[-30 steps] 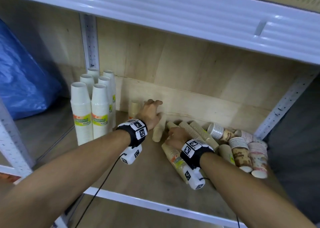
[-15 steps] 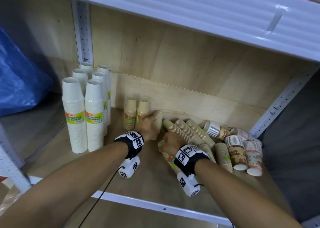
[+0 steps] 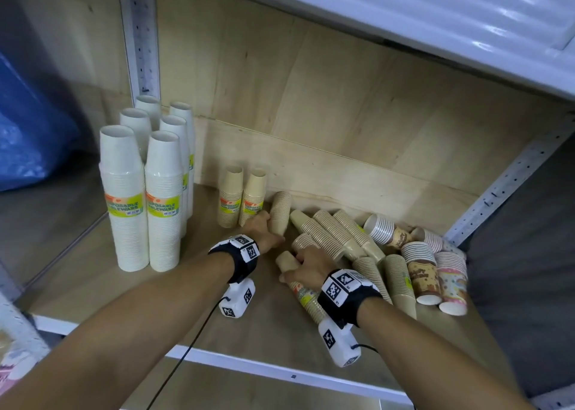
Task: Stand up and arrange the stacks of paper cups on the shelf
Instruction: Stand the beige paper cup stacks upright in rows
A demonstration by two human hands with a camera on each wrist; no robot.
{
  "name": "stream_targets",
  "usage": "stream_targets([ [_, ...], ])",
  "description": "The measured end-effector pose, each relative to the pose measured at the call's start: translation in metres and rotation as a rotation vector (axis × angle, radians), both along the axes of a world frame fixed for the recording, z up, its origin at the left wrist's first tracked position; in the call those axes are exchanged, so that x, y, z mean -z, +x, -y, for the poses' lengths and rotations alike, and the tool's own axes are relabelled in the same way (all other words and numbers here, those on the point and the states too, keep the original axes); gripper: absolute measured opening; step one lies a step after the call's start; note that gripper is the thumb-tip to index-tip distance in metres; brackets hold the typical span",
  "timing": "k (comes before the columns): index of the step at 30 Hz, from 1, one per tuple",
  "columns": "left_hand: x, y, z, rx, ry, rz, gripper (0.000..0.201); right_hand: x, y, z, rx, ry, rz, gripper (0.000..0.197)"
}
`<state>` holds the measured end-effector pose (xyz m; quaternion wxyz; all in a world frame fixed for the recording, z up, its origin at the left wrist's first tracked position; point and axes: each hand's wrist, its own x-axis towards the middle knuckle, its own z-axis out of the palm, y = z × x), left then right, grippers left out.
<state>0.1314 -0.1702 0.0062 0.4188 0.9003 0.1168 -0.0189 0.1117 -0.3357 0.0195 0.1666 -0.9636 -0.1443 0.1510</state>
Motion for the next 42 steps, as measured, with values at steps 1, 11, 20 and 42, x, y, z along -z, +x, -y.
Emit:
stream_targets([
  [1,0.000,0.001,0.000,-0.001,-0.006,-0.010,0.067,0.000,0.000,0.000,-0.002,-0.007,0.005,0.045],
  [11,-0.010,-0.002,-0.001,-0.046,-0.019,0.001,0.055,-0.005,-0.001,0.001,0.015,-0.004,0.007,0.041],
  [20,-0.032,-0.018,-0.008,-0.044,0.065,0.081,0.044,-0.033,-0.004,0.001,0.119,0.137,0.168,0.061],
  [42,-0.135,-0.042,-0.012,0.081,0.413,0.235,0.040,-0.078,-0.016,-0.009,0.115,0.404,0.374,0.054],
])
